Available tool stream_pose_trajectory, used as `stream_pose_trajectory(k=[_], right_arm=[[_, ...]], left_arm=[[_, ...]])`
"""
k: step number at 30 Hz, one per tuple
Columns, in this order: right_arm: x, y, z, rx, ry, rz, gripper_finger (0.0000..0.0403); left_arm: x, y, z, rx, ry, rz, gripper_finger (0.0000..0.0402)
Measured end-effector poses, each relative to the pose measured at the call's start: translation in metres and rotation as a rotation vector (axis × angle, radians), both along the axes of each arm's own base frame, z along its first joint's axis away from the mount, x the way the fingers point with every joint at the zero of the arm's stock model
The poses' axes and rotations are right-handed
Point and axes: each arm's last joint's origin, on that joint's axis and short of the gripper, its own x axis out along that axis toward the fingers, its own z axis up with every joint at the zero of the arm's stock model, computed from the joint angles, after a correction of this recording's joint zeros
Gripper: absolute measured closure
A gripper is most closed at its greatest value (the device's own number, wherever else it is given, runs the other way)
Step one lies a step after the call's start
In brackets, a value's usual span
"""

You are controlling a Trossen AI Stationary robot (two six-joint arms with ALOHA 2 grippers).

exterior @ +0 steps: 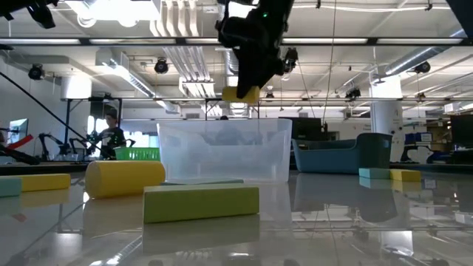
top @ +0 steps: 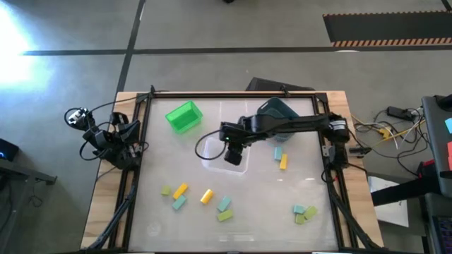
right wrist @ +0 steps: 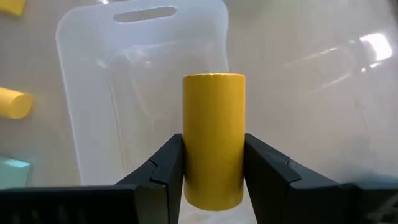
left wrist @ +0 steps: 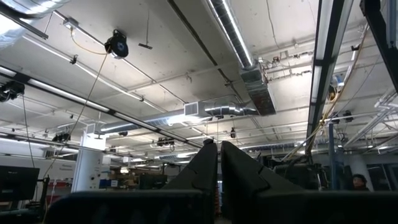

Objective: Sort & place blocks by color
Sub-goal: Put the yellow block into the transparent bin, then put the green block into the green bin

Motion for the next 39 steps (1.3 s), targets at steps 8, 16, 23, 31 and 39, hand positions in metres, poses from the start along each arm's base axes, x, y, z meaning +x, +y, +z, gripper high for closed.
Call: stream_pose_trajectory(k=[8,16,23,31,39], right_arm=[[0.019,-0.008,-0.033,0.028,0.062,0.093,0.0274],[0.03,-0.01,-0.063,0.022,0.128,0.138,0.0264],[0.034,-0.011,-0.07,0.023,0.124,0.135,0.0233],[0.027,-0.01,-0.046,0.035,0.069,0.073,0.0205],[-0.012,0.027,0.014,-0.151,-0.083,0.088,0.0202]], left_arm=[[0.0,0.0,0.0,0.006,0.003,0.004,0.0395],[0.0,0.0,0.0,0.007,0.003,0.005,0.0395],[0.0,0.0,0.0,0.008,0.003,0.005,0.0395],[0.0,0.0,0.0,0.003,-0.001,-0.002,0.0395],[0.005,-0.007,-0.001,0.058,-0.033,-0.084,0.0395]])
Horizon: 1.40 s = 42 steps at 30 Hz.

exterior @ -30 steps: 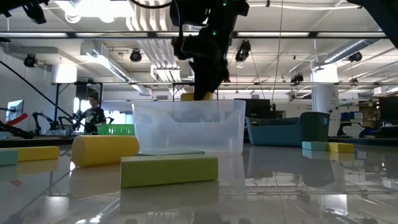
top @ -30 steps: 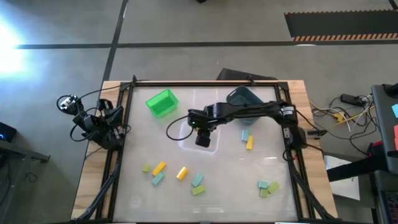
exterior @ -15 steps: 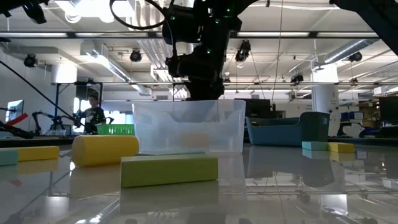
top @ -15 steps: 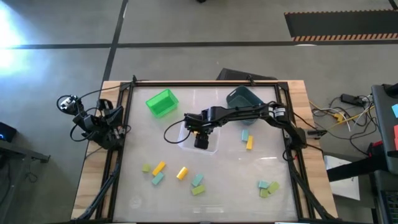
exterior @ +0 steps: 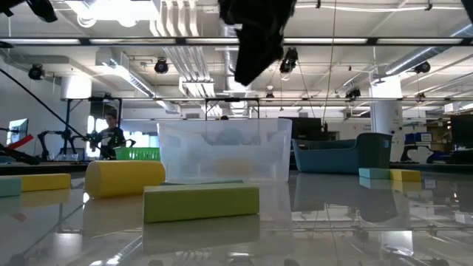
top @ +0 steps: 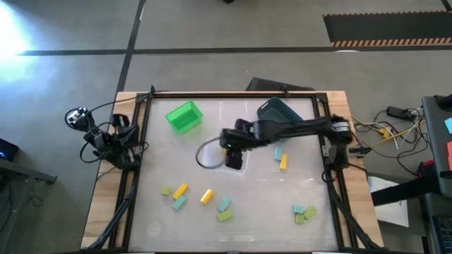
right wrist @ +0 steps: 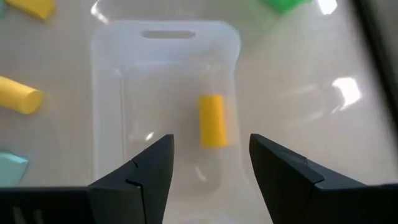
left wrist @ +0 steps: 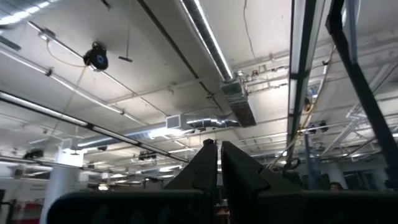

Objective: Sort & place blocks by color
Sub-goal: Put the green block into the green bin

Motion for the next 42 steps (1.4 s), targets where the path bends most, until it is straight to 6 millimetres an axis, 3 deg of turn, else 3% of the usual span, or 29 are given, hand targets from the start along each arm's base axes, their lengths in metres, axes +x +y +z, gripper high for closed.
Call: stream_pose_trajectory(k=[4,8,18,25,34,39,42], right_arm=[[-0.025,0.018,0.015,-0.044,-0.124,0.056,0.0202],[-0.051,0.027,0.014,-0.064,-0.26,0.132,0.0202],[-0.137,0.017,-0.011,-0.092,-0.468,0.167,0.0202],[-0.183,0.011,-0.021,-0.115,-0.692,0.175,0.0202],[-0.213,0.007,-0.02,-0.249,-0.935,0.236,0.0202],[-0.216,0.007,-0.011,-0.35,-1.014,0.274,0.0202],[-0.216,0.007,-0.006,-0.397,-1.046,0.288,0.0202]], left_arm=[[0.005,-0.005,0.001,0.018,0.014,-0.028,0.0395],[0.011,-0.011,0.001,0.045,0.008,-0.091,0.0395],[0.018,-0.018,-0.002,-0.009,0.014,-0.199,0.0395],[0.022,-0.022,-0.002,-0.072,-0.004,-0.255,0.0395],[0.039,-0.032,0.027,-0.211,0.031,-0.218,0.0395],[0.057,-0.039,0.048,-0.478,0.15,-0.027,0.0395],[0.069,-0.047,0.057,-0.664,0.302,0.206,0.0395]])
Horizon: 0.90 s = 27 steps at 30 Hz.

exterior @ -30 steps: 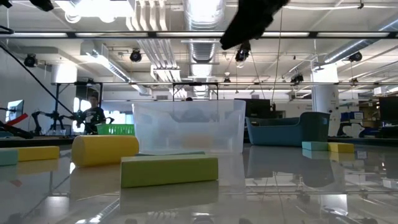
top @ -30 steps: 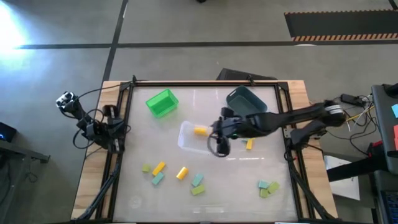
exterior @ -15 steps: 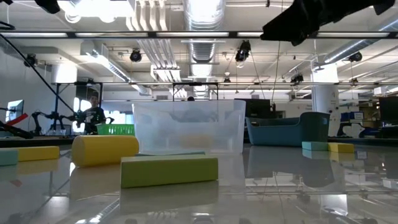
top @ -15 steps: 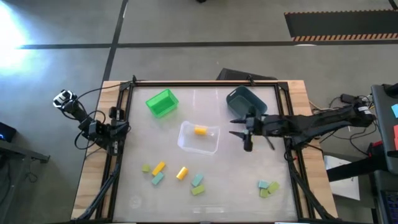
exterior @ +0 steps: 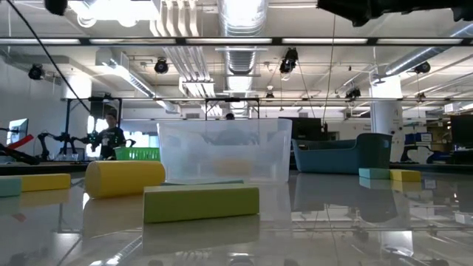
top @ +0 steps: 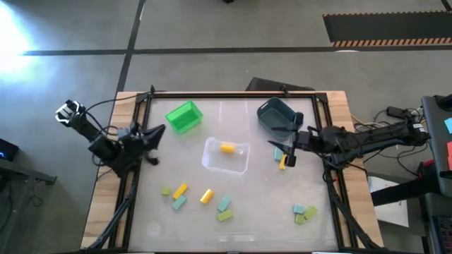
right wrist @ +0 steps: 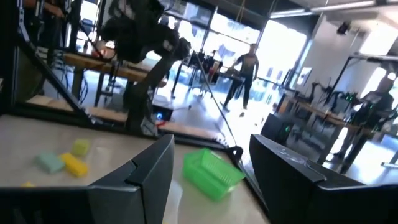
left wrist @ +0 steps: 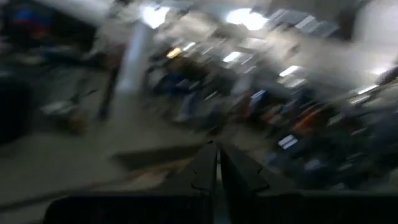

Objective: Sort & place blocks by color
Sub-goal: Put the green block into the green bin

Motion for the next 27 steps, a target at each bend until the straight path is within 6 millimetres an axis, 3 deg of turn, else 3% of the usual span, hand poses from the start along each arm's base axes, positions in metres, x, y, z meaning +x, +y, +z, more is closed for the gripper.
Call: stream_pose_trajectory(k=[3,8,13,16,23,27], right_arm=[[0.0,0.0,0.003,-0.021,-0.014,-0.002,0.0202],[0.0,0.0,0.004,-0.057,-0.012,-0.006,0.0202],[0.0,0.0,0.004,-0.05,-0.013,-0.005,0.0202],[0.0,0.0,0.004,-0.043,-0.014,-0.005,0.0202],[0.0,0.0,0.004,-0.037,-0.016,-0.005,0.0202],[-0.001,0.0,0.005,-0.038,-0.021,-0.005,0.0202]], left_arm=[[0.011,-0.012,0.012,-0.008,0.177,0.105,0.0395],[0.027,-0.029,0.036,0.001,0.191,0.103,0.0395],[0.045,-0.045,0.039,0.024,0.214,0.105,0.0395],[0.062,-0.051,0.029,0.089,0.203,0.086,0.0395],[0.097,-0.066,0.005,0.25,0.051,-0.181,0.0395],[0.118,-0.067,-0.005,0.412,-0.053,-0.581,0.0395]])
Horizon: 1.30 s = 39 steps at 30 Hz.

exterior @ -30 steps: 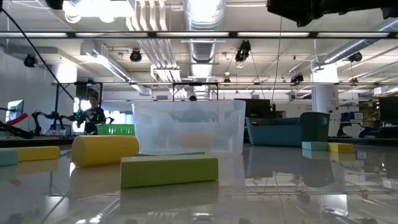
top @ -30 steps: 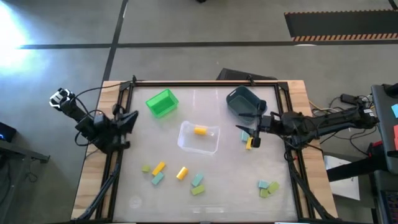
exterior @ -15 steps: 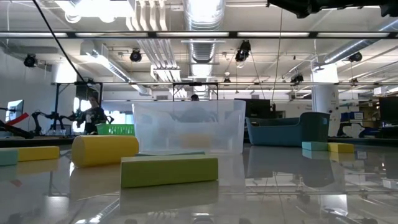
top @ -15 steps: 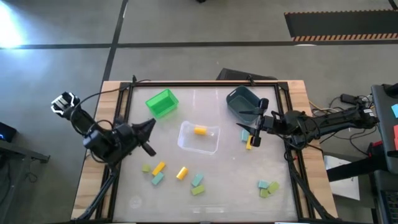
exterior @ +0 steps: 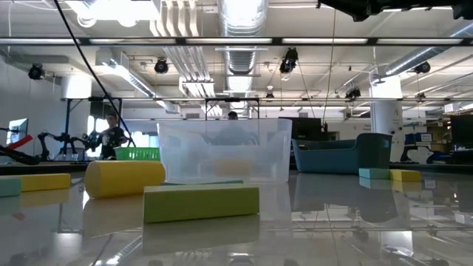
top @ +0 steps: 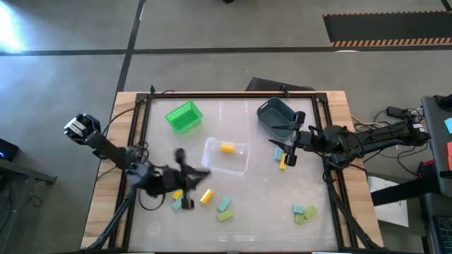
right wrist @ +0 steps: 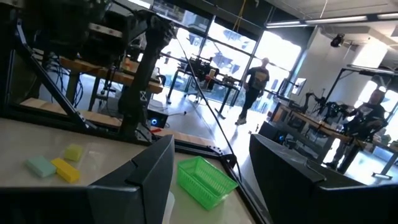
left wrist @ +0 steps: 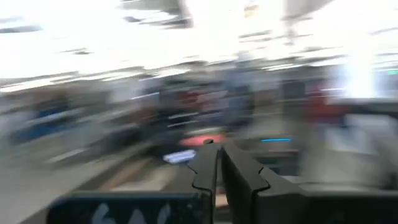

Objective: Sort & place blocks by color
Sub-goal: Put the green block into the green bin

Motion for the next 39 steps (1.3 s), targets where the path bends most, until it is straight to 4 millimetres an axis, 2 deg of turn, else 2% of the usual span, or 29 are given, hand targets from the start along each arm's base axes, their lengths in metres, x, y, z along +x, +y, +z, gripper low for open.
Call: stream_pose_trajectory(k=[3,5,8,10,12,14,17,20,25,30,35,39], right_arm=[[0.0,0.0,0.0,0.001,-0.001,0.0,0.0202],[0.0,0.0,0.0,0.002,-0.001,0.0,0.0202],[0.0,0.0,0.0,0.001,0.002,0.0,0.0202],[0.0,0.0,-0.001,0.001,0.009,0.0,0.0202],[0.0,0.0,-0.001,0.001,0.016,0.0,0.0202],[0.0,0.0,-0.002,0.001,0.023,0.0,0.0202],[0.0,0.0,-0.002,0.007,0.023,0.001,0.0202],[0.0,0.0,-0.003,0.012,0.029,0.001,0.0202],[0.0,0.0,-0.003,0.011,0.035,0.001,0.0202],[0.0,0.0,-0.005,0.009,0.055,0.001,0.0202],[0.0,0.0,-0.005,0.007,0.055,0.001,0.0202],[0.0,0.0,-0.005,-0.002,0.056,0.0,0.0202]], left_arm=[[0.018,0.017,0.0,-0.038,0.018,-0.265,0.0395],[0.027,0.031,-0.009,-0.18,0.179,-0.344,0.0395],[0.031,0.053,-0.034,-0.519,0.544,-0.273,0.0395],[0.02,0.063,-0.048,-0.802,0.819,-0.147,0.0395],[-0.001,0.067,-0.057,-1.051,1.079,0.028,0.0396],[-0.02,0.06,-0.061,-1.155,1.279,0.157,0.0398],[-0.045,0.046,-0.051,-1.248,1.455,0.227,0.04],[-0.067,0.037,-0.047,-1.317,1.512,0.36,0.04],[-0.089,0.03,-0.066,-1.412,1.518,0.623,0.04],[-0.092,0.031,-0.081,-1.43,1.543,0.697,0.04],[-0.093,0.031,-0.084,-1.409,1.565,0.69,0.0398],[-0.093,0.031,-0.085,-1.407,1.56,0.69,0.037]])
